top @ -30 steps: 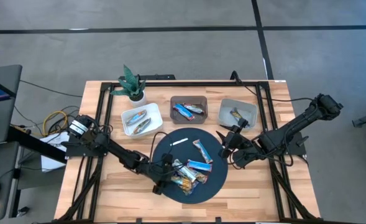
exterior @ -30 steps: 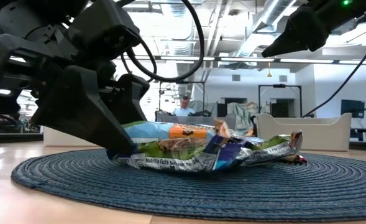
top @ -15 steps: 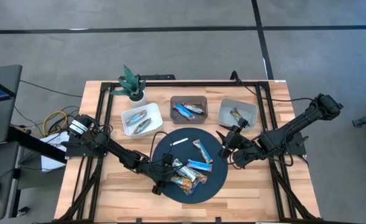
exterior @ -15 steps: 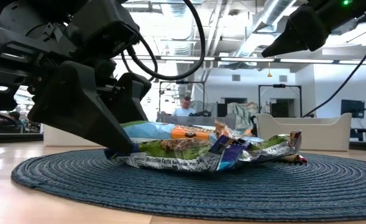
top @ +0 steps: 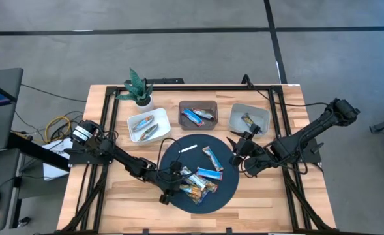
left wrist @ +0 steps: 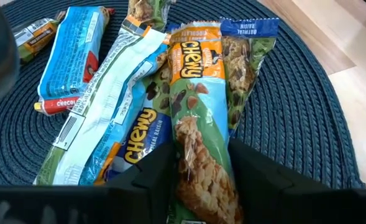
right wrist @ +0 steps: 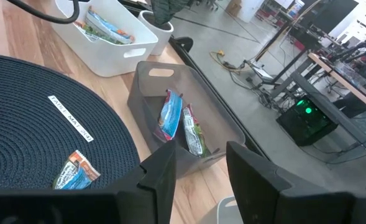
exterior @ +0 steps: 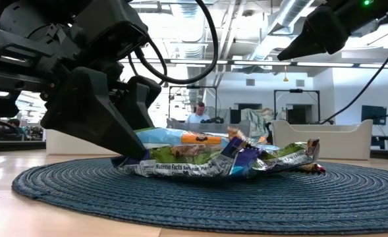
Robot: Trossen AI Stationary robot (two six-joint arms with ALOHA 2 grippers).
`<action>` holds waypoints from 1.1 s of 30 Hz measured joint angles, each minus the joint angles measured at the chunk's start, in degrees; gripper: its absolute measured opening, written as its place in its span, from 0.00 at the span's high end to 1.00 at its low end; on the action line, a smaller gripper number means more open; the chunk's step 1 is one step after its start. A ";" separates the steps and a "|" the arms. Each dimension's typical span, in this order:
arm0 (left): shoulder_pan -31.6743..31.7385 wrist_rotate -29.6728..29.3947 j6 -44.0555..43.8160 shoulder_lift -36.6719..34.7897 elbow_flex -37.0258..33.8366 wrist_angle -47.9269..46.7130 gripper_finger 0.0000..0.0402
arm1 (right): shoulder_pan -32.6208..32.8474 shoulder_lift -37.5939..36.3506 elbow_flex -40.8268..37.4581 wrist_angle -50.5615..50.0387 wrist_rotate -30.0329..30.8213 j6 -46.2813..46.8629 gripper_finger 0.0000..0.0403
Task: Pick and place Granola Bars by type
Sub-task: Put the bottom orange granola bar into the white bin
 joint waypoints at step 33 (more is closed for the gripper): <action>1.83 -49.07 -10.09 -25.65 0.01 -50.33 0.69 | 0.00 0.00 0.00 -0.04 0.02 0.00 0.67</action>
